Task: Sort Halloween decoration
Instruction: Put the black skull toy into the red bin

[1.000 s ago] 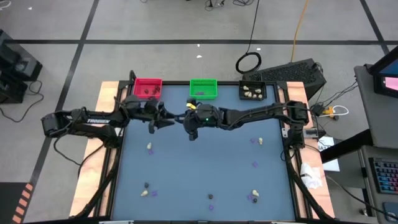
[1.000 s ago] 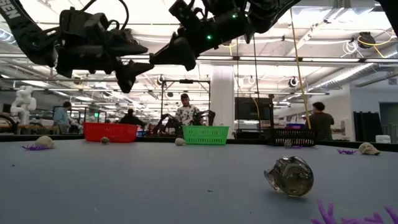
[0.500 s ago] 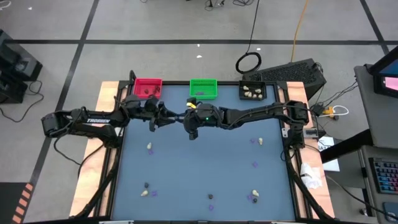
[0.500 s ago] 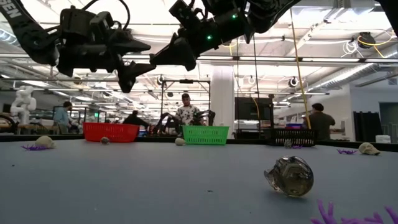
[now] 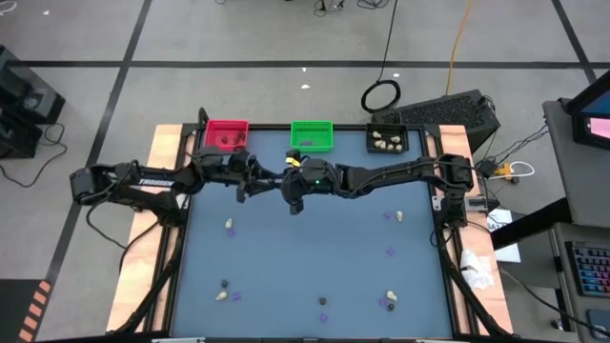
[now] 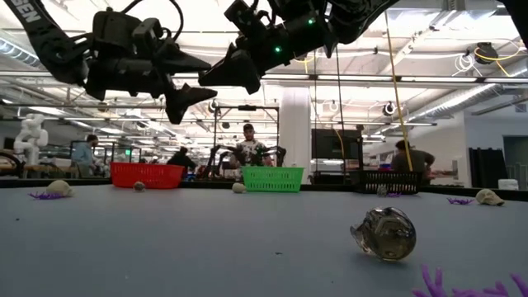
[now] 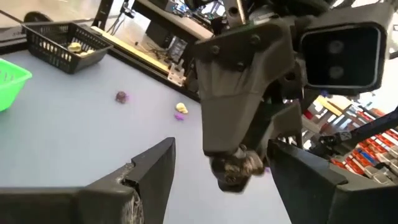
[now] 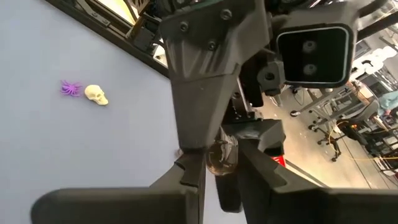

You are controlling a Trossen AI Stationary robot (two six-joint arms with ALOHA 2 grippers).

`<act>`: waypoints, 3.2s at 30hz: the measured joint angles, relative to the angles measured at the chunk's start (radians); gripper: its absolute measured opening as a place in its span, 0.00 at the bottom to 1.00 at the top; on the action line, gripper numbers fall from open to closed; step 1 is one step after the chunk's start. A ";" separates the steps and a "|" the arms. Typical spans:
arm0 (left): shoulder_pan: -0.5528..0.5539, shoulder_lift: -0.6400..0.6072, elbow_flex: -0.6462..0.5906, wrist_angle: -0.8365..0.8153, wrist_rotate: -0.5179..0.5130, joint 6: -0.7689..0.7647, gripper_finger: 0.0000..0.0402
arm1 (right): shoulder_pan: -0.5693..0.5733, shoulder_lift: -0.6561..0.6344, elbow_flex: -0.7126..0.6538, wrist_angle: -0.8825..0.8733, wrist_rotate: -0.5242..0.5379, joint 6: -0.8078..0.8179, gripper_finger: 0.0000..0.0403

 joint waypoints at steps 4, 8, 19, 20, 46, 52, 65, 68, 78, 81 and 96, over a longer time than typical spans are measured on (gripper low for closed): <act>0.000 0.006 0.012 0.001 0.000 -0.001 0.63 | 0.000 0.000 0.000 0.000 -0.004 0.000 0.12; 0.000 0.006 0.021 0.002 0.000 -0.001 0.58 | 0.000 0.000 0.000 0.000 -0.026 0.001 0.12; 0.000 0.006 0.021 -0.008 0.019 -0.003 0.29 | 0.001 0.000 -0.001 0.001 -0.024 0.000 0.12; 0.000 0.006 0.021 -0.009 0.019 -0.004 0.28 | 0.001 0.000 -0.001 0.001 -0.023 0.000 0.12; 0.049 0.005 0.022 -0.009 0.027 0.003 0.24 | 0.012 0.000 -0.002 0.012 0.173 0.051 0.50; 0.093 0.005 0.032 -0.005 0.042 0.033 0.24 | 0.014 0.000 -0.002 -0.019 0.308 0.012 0.48; 0.298 0.005 0.186 -0.459 -0.250 0.357 0.24 | 0.014 -0.001 -0.001 -0.140 0.452 0.000 0.05; 0.345 0.005 0.233 -0.627 -0.408 0.411 0.24 | 0.012 -0.001 -0.001 -0.172 0.451 0.018 0.01; 0.510 0.021 0.299 -0.929 -0.748 0.398 0.24 | -0.007 -0.001 -0.001 -0.211 0.450 0.053 0.00; 0.547 0.068 0.299 -0.934 -0.746 0.398 0.24 | -0.007 -0.001 -0.001 -0.212 0.449 0.055 0.00; 0.592 0.269 0.329 -0.837 -0.683 0.427 0.24 | -0.008 -0.001 -0.001 -0.212 0.446 0.109 0.00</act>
